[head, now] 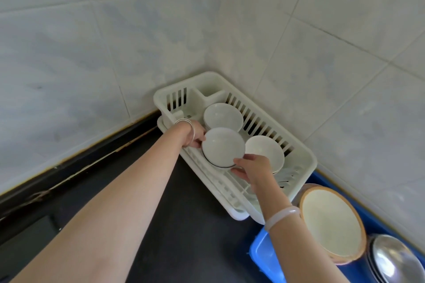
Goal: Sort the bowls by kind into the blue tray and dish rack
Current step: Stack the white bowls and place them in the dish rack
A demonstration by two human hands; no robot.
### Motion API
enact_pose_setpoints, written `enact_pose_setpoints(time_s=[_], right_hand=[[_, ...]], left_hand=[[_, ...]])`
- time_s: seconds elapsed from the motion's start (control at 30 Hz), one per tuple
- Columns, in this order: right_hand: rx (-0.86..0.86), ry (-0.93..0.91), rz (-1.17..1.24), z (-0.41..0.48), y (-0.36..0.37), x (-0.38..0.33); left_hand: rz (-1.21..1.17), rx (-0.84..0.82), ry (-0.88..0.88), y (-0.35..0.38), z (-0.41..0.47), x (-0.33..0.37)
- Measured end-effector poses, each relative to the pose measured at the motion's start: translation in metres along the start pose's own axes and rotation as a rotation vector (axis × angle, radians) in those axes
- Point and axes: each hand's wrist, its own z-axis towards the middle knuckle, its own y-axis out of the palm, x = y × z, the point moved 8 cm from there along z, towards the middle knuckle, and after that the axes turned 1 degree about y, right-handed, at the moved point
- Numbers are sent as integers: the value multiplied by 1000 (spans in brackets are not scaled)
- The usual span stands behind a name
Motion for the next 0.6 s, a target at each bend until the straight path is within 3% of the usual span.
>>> enact_pose_setpoints(time_s=[0.27, 0.6], right_hand=[[34, 16, -78, 7, -3, 10], [1, 46, -99, 2, -2, 11]], left_hand=[[247, 18, -86, 6, 16, 2], [230, 30, -68, 12, 19, 3]])
